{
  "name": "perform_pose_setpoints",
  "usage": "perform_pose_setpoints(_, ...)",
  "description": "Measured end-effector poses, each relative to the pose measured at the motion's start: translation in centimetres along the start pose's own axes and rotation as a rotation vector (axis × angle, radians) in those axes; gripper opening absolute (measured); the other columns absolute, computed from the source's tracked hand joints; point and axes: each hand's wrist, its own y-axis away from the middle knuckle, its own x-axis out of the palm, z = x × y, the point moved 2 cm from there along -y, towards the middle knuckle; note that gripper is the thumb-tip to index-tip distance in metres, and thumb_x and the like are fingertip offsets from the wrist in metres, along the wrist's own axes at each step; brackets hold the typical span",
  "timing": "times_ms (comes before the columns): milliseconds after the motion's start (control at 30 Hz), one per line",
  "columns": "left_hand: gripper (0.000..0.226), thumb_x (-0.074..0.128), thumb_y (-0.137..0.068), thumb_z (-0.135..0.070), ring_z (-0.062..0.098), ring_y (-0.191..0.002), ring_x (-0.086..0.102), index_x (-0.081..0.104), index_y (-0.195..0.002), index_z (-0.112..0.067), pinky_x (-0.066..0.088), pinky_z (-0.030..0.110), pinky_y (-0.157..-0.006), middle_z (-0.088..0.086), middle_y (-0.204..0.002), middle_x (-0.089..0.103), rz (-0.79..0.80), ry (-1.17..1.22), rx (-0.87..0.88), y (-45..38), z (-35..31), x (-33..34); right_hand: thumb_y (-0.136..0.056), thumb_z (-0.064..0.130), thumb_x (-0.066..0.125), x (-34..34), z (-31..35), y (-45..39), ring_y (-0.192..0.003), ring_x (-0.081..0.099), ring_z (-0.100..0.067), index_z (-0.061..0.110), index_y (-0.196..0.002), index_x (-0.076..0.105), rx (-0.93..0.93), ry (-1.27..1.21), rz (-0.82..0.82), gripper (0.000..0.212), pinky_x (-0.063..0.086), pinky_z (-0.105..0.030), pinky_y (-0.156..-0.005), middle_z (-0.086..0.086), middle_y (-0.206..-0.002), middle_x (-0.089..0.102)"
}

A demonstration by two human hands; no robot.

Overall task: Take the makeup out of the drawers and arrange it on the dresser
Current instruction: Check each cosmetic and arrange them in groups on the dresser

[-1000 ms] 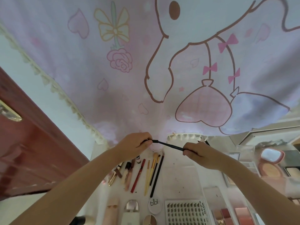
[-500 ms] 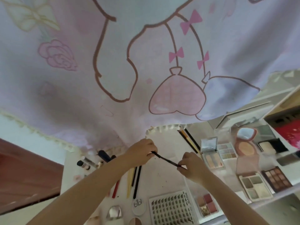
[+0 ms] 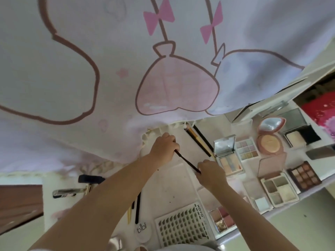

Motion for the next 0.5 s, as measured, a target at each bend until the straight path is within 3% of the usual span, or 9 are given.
perform_pose_setpoints(167, 0.028, 0.044, -0.091, -0.009, 0.023, -0.108, 0.042, 0.064, -0.109, -0.016, 0.035, 0.03, -0.083, 0.004, -0.114, 0.055, 0.05, 0.042, 0.042, -0.7, 0.4, 1.2, -0.093, 0.037, 0.04, -0.5, 0.5, -1.4, -0.1, 0.053, -0.022, 0.007, -0.105, 0.057, -0.012, -0.064, -0.04, 0.037, 0.042, -0.027, -0.081, -0.008, -0.106, 0.058)
perform_pose_setpoints(333, 0.027, 0.045, -0.088, -0.008, 0.021, -0.111, 0.041, 0.059, -0.111, -0.012, 0.035, 0.026, -0.085, 0.004, -0.117, 0.053, 0.046, 0.105, 0.015, -0.2, 1.0, 1.9, -0.092, 0.013, 0.04, -2.0, 1.8, -4.1, -0.111, 0.046, -0.024, 0.006, -0.117, 0.046, 0.051, -0.084, -0.195, 0.027, 0.037, -0.026, -0.09, -0.01, -0.12, 0.048)
perform_pose_setpoints(500, 0.031, 0.044, -0.09, -0.011, 0.019, -0.118, 0.038, 0.053, -0.12, -0.011, 0.033, 0.023, -0.091, 0.003, -0.125, 0.048, -0.006, 0.135, -0.015, 0.9, 1.7, 1.4, -0.087, 0.004, 0.042, -2.4, 2.2, -5.2, -0.107, 0.049, -0.023, 0.006, -0.118, 0.041, 0.158, -0.024, -0.169, 0.032, 0.04, -0.026, -0.082, -0.01, -0.12, 0.047)
